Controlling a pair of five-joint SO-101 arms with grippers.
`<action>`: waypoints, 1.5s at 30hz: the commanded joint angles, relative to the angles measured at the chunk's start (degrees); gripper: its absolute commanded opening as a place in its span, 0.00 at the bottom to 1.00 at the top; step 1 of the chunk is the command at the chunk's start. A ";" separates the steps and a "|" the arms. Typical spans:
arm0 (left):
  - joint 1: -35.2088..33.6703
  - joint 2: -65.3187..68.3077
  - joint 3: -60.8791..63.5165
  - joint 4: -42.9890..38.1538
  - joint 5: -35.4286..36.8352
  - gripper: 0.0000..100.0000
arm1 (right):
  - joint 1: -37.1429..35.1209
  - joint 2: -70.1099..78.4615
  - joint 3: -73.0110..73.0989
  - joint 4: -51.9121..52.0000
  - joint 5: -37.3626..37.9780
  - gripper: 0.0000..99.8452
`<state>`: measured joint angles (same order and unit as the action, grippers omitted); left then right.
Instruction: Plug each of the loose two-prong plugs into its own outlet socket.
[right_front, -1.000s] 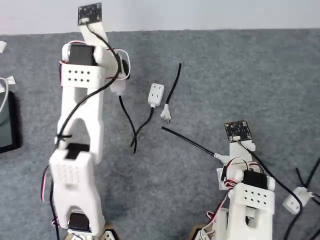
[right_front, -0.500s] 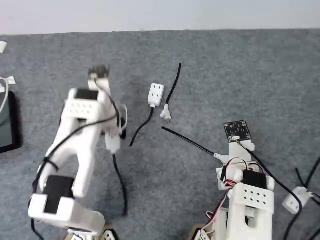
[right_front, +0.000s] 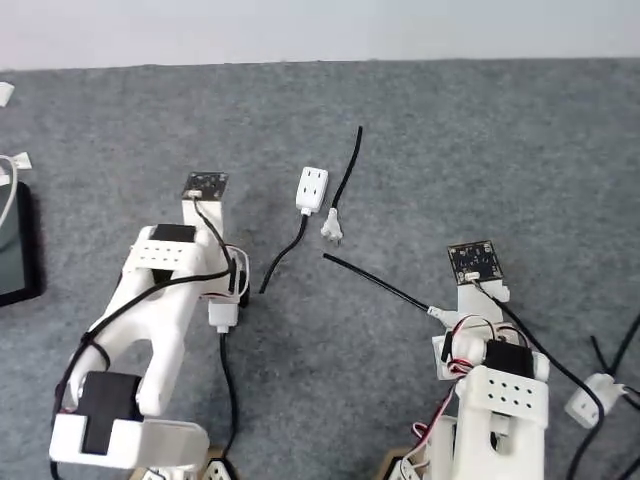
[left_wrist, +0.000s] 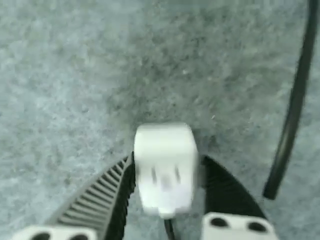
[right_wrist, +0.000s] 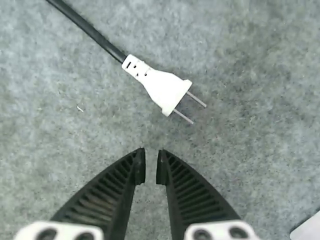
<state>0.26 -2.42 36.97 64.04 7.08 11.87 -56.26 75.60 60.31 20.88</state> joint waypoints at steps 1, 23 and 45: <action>-1.41 -5.10 -2.33 3.16 -3.25 0.21 | -0.40 0.31 -0.53 -0.84 0.18 0.04; 11.87 -21.71 12.62 0.26 -1.58 0.04 | -0.48 -0.04 -0.09 -0.84 0.18 0.04; 3.43 -2.11 10.33 -2.90 -5.63 0.04 | -0.48 0.13 -0.09 -0.84 0.53 0.04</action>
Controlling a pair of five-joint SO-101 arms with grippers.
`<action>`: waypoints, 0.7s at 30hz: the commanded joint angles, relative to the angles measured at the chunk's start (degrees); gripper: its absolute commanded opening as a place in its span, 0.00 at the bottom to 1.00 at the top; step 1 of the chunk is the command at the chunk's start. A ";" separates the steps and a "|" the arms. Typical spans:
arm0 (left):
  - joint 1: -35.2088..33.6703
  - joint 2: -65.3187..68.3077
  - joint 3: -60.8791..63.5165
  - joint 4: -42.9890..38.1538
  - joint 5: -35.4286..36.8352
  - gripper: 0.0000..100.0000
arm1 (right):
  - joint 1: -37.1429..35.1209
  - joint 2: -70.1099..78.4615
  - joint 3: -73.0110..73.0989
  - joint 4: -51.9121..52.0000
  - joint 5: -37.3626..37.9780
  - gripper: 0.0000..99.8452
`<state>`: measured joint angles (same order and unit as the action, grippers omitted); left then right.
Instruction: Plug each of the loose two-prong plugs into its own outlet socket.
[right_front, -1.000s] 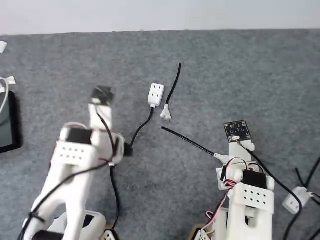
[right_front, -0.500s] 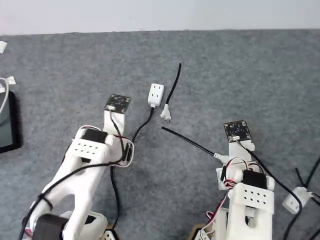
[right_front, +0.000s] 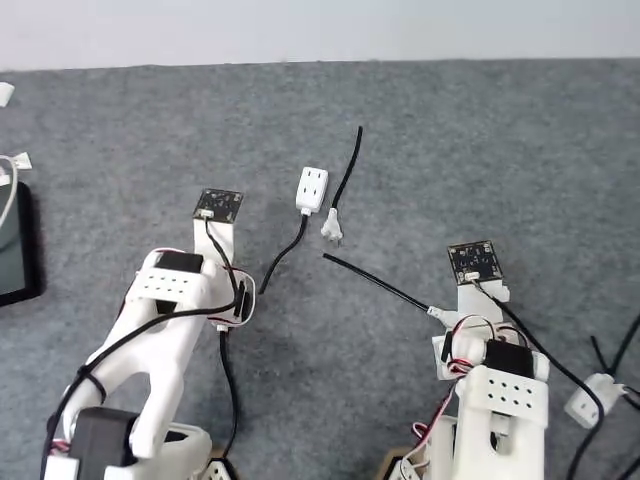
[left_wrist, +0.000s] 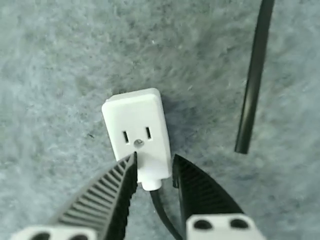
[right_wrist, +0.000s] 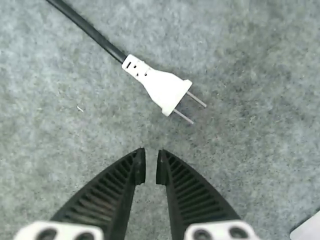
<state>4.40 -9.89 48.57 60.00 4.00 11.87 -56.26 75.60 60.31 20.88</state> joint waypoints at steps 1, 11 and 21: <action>-0.70 6.33 -1.80 1.58 -2.73 0.04 | -0.48 0.13 -0.09 -0.84 0.53 0.04; -1.76 9.41 -5.14 1.76 -2.46 0.10 | -0.40 0.13 -0.09 -0.84 0.53 0.04; -2.20 9.85 -5.14 1.76 2.55 0.16 | -0.40 -0.04 -0.09 -0.84 0.53 0.04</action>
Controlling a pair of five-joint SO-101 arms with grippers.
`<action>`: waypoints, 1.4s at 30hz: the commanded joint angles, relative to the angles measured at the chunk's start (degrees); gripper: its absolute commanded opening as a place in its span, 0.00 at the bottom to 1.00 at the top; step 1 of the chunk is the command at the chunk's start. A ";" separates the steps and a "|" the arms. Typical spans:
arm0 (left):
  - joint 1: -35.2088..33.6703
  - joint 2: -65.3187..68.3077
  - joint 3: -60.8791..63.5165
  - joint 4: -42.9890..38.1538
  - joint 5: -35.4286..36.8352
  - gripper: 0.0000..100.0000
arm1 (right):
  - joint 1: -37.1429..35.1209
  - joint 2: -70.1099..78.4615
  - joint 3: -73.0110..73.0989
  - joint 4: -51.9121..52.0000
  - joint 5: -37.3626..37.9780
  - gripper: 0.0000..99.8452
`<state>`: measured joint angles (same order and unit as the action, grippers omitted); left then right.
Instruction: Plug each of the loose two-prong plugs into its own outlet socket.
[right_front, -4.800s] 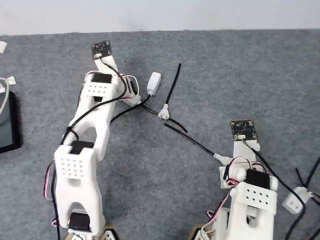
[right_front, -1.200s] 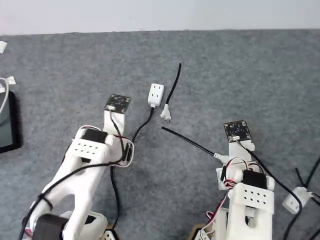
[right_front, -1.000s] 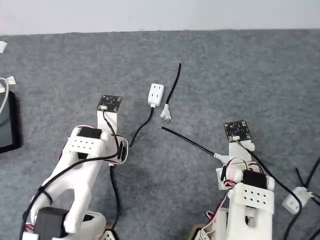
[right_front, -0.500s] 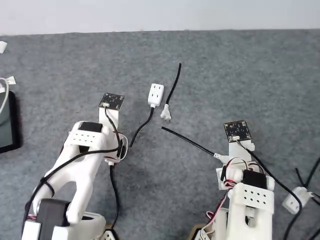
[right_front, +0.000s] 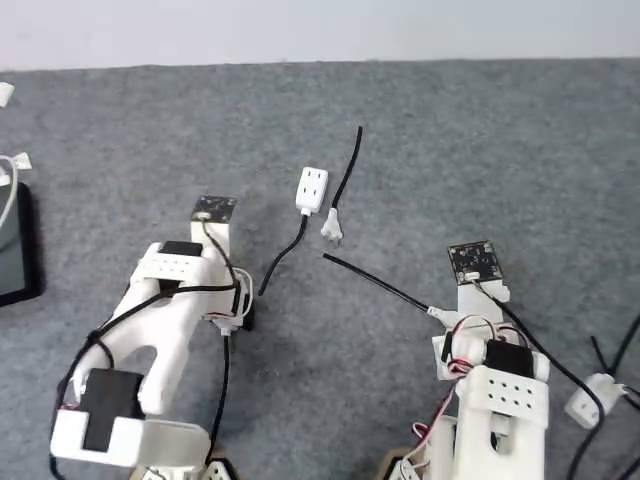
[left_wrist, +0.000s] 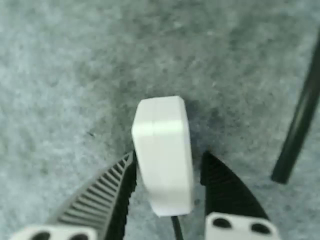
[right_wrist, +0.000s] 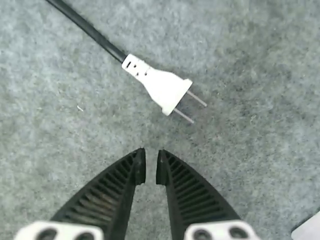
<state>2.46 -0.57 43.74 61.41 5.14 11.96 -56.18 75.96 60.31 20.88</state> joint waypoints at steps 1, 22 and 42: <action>-0.26 0.53 -0.22 0.35 1.41 0.16 | -0.48 -0.13 -0.44 -0.84 0.53 0.04; 1.23 -13.89 -5.67 10.81 -5.27 0.01 | -0.48 -0.13 -0.44 -0.84 0.62 0.04; 10.99 -22.24 5.85 5.27 -5.27 0.01 | -0.48 -0.13 -0.44 -0.84 0.62 0.04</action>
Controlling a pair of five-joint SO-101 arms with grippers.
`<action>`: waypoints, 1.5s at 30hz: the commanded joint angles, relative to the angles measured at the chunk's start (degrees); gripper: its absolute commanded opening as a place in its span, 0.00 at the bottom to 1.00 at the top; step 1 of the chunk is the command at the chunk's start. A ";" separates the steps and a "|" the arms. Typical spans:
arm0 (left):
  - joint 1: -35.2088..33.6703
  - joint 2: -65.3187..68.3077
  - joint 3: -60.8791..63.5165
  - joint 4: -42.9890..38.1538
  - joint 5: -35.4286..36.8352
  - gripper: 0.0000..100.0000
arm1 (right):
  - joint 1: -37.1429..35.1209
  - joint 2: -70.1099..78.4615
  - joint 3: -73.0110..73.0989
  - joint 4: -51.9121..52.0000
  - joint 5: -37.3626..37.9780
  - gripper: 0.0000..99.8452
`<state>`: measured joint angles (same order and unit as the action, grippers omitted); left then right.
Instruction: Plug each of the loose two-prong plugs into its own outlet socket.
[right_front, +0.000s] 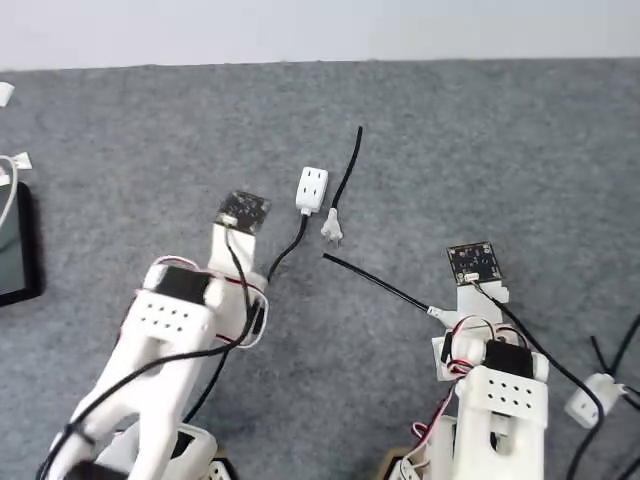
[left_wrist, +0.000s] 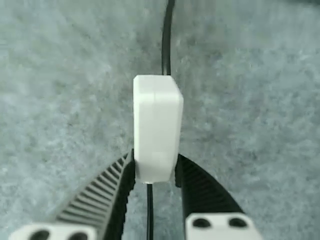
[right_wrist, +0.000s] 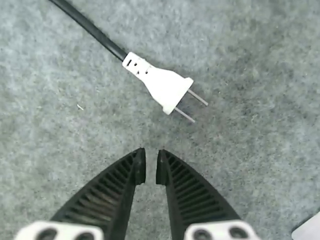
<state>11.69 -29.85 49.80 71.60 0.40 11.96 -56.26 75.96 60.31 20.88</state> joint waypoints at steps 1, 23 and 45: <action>1.85 9.76 -0.31 -7.03 -0.53 0.01 | -0.48 -0.04 -0.44 -0.84 0.62 0.04; -4.57 -11.96 4.70 -7.82 1.41 0.11 | -0.40 -0.04 -0.44 -0.84 0.62 0.04; -8.62 10.37 1.80 -18.90 -4.84 0.25 | -0.31 0.04 -0.44 -0.84 0.62 0.04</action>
<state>5.10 -21.49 54.90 54.46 -1.71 11.96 -56.26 75.96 60.31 20.88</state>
